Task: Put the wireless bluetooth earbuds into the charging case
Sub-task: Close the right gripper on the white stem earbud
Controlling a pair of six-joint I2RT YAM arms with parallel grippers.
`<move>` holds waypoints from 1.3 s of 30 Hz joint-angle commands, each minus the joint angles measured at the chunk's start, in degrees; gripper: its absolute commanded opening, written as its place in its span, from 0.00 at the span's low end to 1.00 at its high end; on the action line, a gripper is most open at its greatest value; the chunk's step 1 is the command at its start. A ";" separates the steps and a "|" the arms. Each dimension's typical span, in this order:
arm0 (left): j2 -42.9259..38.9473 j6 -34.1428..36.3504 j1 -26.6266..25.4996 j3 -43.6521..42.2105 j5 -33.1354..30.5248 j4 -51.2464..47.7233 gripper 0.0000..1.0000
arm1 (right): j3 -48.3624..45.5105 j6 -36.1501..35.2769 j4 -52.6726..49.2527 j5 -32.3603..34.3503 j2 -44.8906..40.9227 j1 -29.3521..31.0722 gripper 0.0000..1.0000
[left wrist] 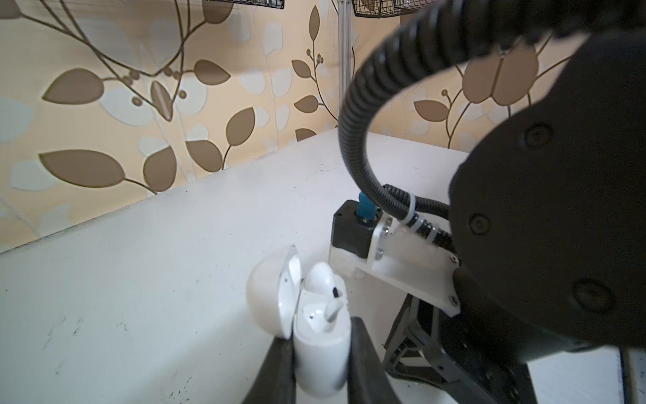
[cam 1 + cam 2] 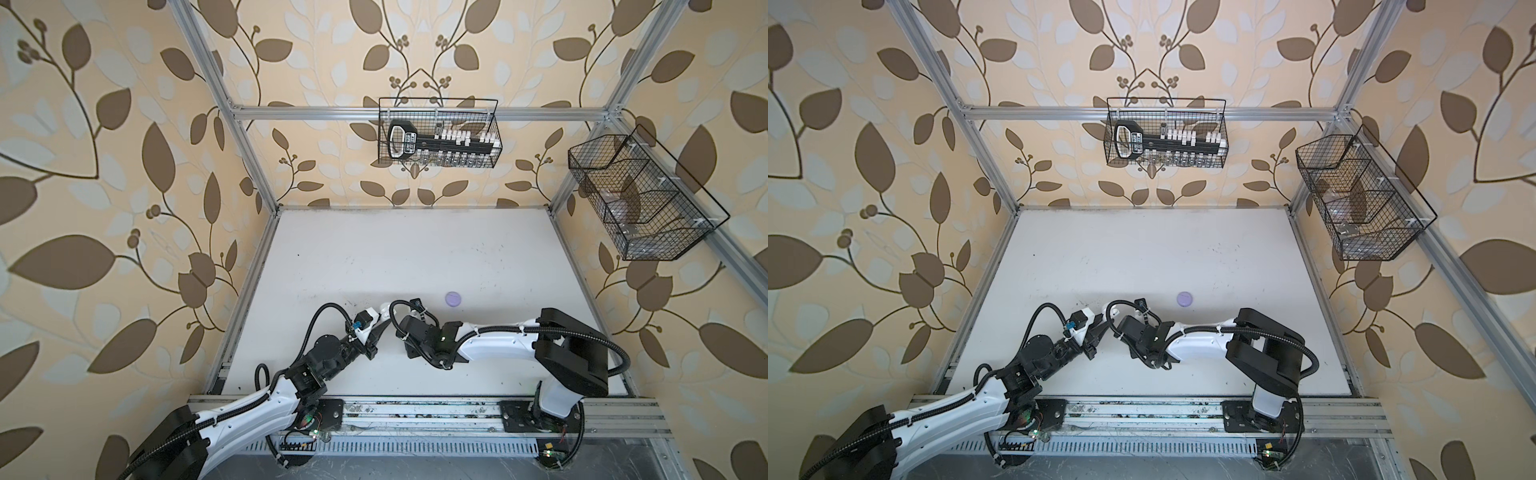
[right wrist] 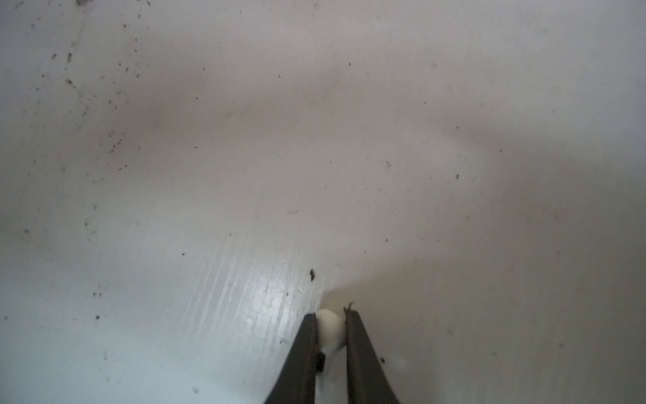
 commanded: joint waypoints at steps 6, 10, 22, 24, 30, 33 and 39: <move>-0.99 -0.10 0.53 0.36 -0.38 3.26 0.00 | -0.49 1.06 -0.19 1.24 0.89 0.17 0.24; -0.81 -0.24 0.55 0.39 -0.49 3.39 0.00 | -0.49 1.14 -0.23 1.15 0.93 0.17 0.24; -1.42 -0.52 0.52 0.14 -1.54 3.39 0.00 | 3.20 0.79 -4.39 2.41 3.87 1.07 0.25; -1.52 -0.50 0.58 0.18 -1.72 3.30 0.00 | 3.53 0.72 -4.50 2.50 4.26 1.21 0.25; -2.05 -0.59 0.58 0.10 -2.15 3.04 0.00 | 3.67 1.11 -4.77 2.60 4.12 1.22 0.23; -2.13 -0.52 0.57 0.11 -2.25 2.95 0.00 | 3.58 1.12 -4.91 2.56 4.07 1.21 0.24; -2.22 -0.55 0.57 0.18 -2.36 2.87 0.00 | 3.75 1.03 -5.19 2.46 4.13 1.17 0.23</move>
